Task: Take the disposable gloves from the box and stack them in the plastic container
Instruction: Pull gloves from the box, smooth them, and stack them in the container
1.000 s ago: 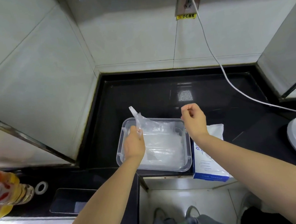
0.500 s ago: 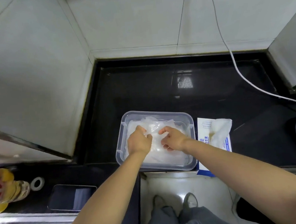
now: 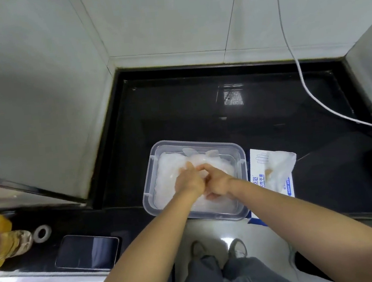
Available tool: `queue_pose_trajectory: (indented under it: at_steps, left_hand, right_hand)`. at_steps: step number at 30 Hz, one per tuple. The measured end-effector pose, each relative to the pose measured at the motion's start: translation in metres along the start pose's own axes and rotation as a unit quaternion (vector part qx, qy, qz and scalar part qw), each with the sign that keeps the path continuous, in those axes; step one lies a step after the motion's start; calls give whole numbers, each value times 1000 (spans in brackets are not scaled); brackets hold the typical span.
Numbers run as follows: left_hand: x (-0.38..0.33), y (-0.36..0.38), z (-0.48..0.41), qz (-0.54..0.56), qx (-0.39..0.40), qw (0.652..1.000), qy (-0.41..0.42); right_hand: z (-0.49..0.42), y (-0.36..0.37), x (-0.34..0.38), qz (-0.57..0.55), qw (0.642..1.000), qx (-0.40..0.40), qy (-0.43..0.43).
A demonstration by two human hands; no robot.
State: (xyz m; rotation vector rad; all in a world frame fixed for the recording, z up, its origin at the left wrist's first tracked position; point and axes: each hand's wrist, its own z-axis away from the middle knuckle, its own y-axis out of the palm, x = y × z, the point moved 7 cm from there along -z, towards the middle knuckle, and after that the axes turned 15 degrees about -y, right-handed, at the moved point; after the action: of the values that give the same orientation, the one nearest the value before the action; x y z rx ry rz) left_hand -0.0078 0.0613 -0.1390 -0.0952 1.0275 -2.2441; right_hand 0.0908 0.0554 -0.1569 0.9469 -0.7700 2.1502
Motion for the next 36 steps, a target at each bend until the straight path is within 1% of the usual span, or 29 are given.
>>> queue_pose_trajectory:
  at_steps: [2, 5, 8, 11, 13, 18, 20, 22, 25, 26, 27, 29, 30, 32, 34, 36]
  left_hand:
    - [19, -2, -13, -19, -8, 1000, -10]
    - [29, -3, -22, -25, -9, 1000, 10]
    - [31, -1, -24, -33, 26, 999, 7]
    - [33, 7, -28, -48, 62, 997, -4]
    - [34, 11, -30, -56, 68, 996, -12]
    - [31, 14, -25, -108, 84, 990, -20]
    - [30, 12, -20, -137, 69, 988, -12]
    - [27, 8, -12, -170, 37, 985, -5]
    - [18, -5, 6, -182, -48, 982, 12]
    - [12, -11, 13, -171, -90, 981, 28]
    - [6, -18, 23, -156, -136, 977, 49]
    - [-7, -26, 42, -124, -201, 968, 90]
    - [-14, -29, 50, -106, -219, 964, 108]
    - [-31, -30, 67, -64, -232, 961, 140]
    - [-49, -26, 81, -13, -226, 959, 171]
    - [-67, -18, 95, 32, -211, 957, 195]
  right_hand:
    - [-3, -4, -7, 0, 999, -13, 36]
    - [-4, -16, -9, 62, 995, -49, 65]
    - [-5, -11, -15, 82, 990, 0, 111]
    - [-8, -7, -20, 145, 983, 23, 109]
    - [-11, -6, -22, 170, 980, 27, 98]
    - [-10, -4, -20, 175, 979, 44, 98]
    - [-5, -2, -15, 158, 981, 48, 97]
    - [1, -2, -7, 126, 986, 53, 93]
    - [12, -10, 15, 107, 991, 53, 52]
    - [15, -15, 25, 86, 995, 36, 24]
    - [21, -24, 35, 53, 998, 2, -16]
    - [36, -49, 57, -16, 989, -98, -112]
    - [45, -65, 63, -29, 975, -157, -152]
    - [71, -99, 64, -3, 938, -279, -204]
    - [97, -131, 47, 22, 899, -382, -212]
    - [125, -158, 26, 55, 859, -471, -194]
